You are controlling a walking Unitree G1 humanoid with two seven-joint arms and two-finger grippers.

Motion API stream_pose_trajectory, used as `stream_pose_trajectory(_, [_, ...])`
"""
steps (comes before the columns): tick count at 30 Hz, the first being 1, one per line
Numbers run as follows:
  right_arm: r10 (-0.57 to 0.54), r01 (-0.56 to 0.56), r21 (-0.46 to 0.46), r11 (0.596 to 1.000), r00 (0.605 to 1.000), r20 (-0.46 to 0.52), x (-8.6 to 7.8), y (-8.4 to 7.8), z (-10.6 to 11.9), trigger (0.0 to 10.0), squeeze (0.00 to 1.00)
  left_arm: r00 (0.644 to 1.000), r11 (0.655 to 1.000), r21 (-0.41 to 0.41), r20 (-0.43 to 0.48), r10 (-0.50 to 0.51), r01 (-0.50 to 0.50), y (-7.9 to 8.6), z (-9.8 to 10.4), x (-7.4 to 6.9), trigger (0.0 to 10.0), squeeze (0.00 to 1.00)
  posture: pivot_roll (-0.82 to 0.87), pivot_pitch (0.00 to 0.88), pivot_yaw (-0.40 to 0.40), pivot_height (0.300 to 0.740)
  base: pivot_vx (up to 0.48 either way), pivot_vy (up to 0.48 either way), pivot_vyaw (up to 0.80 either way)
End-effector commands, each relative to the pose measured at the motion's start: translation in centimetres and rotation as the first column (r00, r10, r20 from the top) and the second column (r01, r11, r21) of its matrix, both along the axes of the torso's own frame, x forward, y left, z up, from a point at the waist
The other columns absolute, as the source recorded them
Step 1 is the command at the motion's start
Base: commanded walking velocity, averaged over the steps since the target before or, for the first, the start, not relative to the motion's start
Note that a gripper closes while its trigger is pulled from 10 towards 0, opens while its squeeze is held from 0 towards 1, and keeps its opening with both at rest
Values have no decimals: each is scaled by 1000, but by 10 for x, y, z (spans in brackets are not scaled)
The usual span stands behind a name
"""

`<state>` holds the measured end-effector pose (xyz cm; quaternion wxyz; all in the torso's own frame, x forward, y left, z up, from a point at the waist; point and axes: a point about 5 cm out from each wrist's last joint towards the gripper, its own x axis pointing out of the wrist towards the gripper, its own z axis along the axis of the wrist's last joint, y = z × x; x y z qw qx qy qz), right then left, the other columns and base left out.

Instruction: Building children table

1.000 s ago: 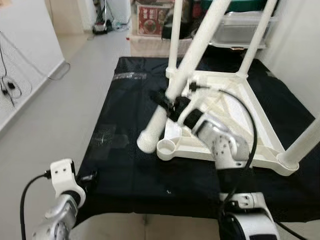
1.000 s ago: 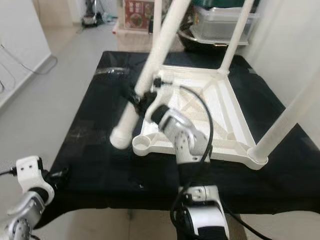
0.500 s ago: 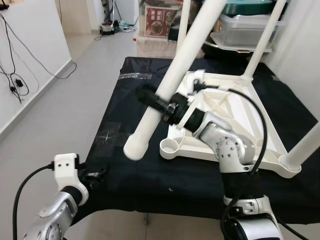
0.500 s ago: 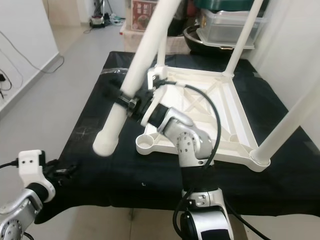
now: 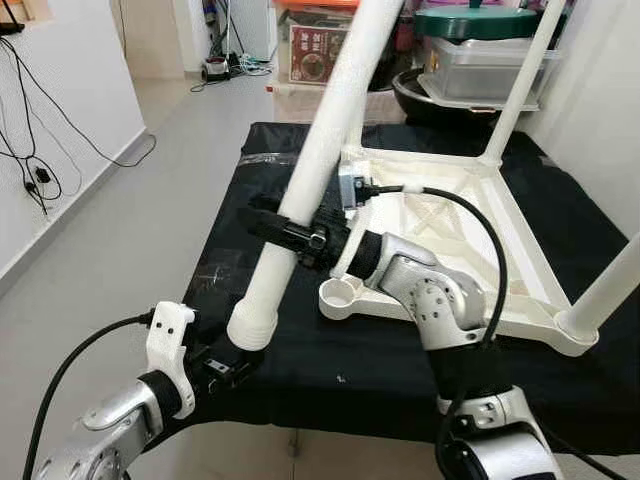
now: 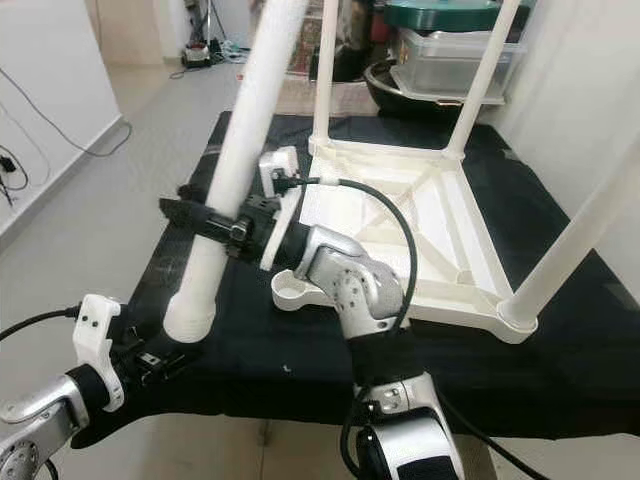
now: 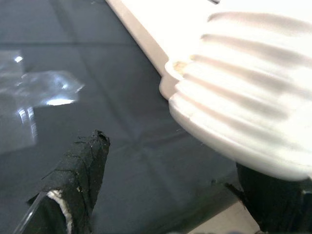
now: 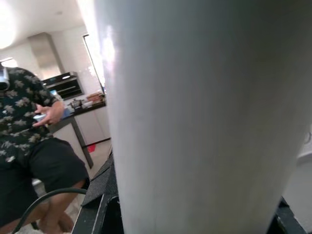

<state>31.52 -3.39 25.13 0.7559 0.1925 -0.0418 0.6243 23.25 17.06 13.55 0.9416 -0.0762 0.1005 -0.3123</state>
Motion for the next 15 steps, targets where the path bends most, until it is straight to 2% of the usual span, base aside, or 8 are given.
stream_pose_trajectory(1, [10, -10, -6, 1000, 1000, 26, -1, 3, 3, 10000, 4, 998, 998, -4, 8, -56, 56, -6, 4, -1, 10000, 0, 52, 0, -43, 740, 0, 0, 0])
stream_pose_trajectory(4, [43, -43, -13, 999, 999, 31, -7, 9, 0, 10000, 8, 993, 993, 20, 14, -120, 119, -11, 6, -1, 10000, 0, 44, 0, -35, 740, 0, 0, 0])
stream_pose_trajectory(15, [128, -126, -53, 991, 991, 29, -18, 13, -11, 10000, 4, 984, 987, 20, 82, -160, 159, -11, 22, 3, 10000, 0, 47, 0, -38, 740, 0, 0, 0])
